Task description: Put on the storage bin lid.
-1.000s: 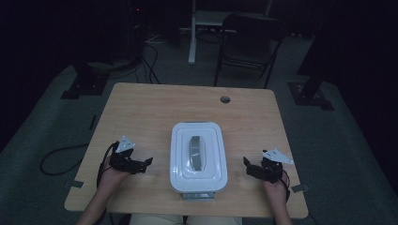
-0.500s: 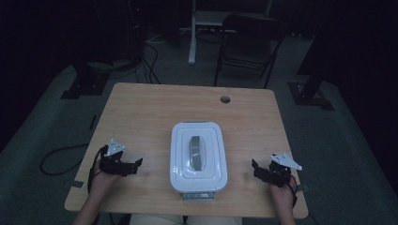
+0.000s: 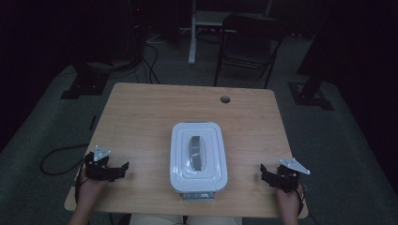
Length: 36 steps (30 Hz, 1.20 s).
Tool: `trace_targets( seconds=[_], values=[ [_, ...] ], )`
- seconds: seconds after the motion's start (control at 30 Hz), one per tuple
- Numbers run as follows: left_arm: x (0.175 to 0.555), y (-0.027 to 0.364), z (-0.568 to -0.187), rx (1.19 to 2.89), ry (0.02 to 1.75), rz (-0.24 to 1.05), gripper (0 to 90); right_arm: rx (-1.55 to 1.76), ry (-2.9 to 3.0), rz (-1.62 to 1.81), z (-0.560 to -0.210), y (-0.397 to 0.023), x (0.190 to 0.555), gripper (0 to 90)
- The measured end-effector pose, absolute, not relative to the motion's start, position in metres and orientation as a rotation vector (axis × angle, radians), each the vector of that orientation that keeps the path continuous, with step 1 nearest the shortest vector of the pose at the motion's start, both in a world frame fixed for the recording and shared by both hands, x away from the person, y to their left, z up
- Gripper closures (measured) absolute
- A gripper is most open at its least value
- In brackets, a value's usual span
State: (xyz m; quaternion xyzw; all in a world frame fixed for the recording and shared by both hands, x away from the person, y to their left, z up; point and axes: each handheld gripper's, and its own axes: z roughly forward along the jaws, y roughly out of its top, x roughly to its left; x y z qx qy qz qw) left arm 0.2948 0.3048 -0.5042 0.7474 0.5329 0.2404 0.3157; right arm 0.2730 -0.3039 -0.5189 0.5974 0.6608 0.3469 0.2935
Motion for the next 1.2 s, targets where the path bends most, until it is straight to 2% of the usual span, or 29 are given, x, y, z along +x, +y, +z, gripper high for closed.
trace_targets(
  seconds=[0.33, 0.67, 1.2],
  values=[
    [0.298, 0.319, -0.513, 1.939, 1.509, 0.626, 0.5, 1.754, 1.699, 0.803, -0.527, -0.324, 0.278, 14.0],
    [0.302, 0.323, -0.521, 1.959, 1.576, 0.639, 0.4, 1.754, 1.747, 0.761, -0.528, -0.321, 0.281, 12.6],
    [0.305, 0.323, -0.524, 1.928, 1.578, 0.632, 0.4, 1.745, 1.761, 0.766, -0.528, -0.321, 0.282, 12.2]
  ],
)
